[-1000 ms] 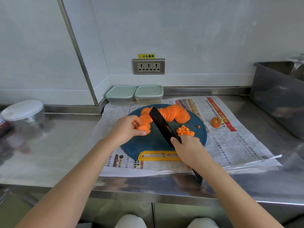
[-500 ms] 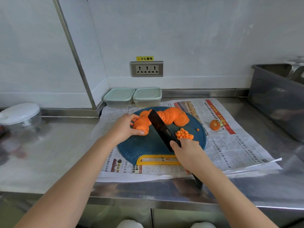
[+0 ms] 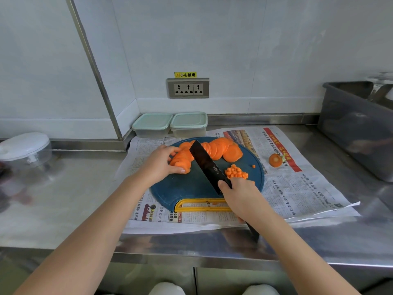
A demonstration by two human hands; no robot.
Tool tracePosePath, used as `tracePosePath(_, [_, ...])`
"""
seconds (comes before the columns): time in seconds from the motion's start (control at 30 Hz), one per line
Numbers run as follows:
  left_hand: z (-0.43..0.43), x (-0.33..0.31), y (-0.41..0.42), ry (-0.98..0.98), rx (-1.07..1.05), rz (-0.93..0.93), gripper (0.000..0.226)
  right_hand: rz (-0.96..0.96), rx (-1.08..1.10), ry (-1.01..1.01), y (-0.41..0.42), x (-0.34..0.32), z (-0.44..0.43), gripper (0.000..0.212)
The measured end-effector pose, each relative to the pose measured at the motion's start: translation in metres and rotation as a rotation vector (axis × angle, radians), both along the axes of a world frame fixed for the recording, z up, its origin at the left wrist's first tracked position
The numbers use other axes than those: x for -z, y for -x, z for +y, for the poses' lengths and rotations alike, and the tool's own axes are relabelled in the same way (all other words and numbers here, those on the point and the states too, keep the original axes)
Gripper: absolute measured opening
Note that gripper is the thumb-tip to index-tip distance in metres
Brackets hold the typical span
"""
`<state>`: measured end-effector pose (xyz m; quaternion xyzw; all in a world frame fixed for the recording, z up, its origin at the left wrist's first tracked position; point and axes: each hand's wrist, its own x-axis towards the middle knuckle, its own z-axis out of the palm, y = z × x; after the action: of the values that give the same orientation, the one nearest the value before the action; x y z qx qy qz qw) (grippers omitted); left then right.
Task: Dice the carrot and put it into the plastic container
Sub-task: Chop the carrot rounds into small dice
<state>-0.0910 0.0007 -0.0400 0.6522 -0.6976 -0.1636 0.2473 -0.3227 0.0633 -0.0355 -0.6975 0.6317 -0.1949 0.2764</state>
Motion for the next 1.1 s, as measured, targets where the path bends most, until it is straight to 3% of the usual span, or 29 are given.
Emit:
tracePosePath(0.37, [0.016,0.005,0.011,0.017,0.07,-0.097,0.045,0.015,-0.014,0.007,0.0,-0.002,0.0,0.03])
tracePosePath(0.57, [0.043,0.008,0.025,0.011,0.122,-0.118,0.042,0.036,-0.005,0.025,-0.001,-0.001,-0.001,0.033])
tracePosePath(0.77, [0.054,0.027,0.044,0.115,-0.006,-0.026,0.044,0.071,-0.043,0.126,-0.006,0.005,0.013,0.037])
tracePosePath(0.93, [0.056,0.023,0.063,0.031,-0.108,0.196,0.063,0.154,-0.066,0.163,-0.014,0.006,0.019,0.036])
tracePosePath(1.1, [0.057,0.022,0.073,0.067,-0.149,0.259,0.061,0.145,-0.12,0.165,-0.027,0.007,0.03,0.035])
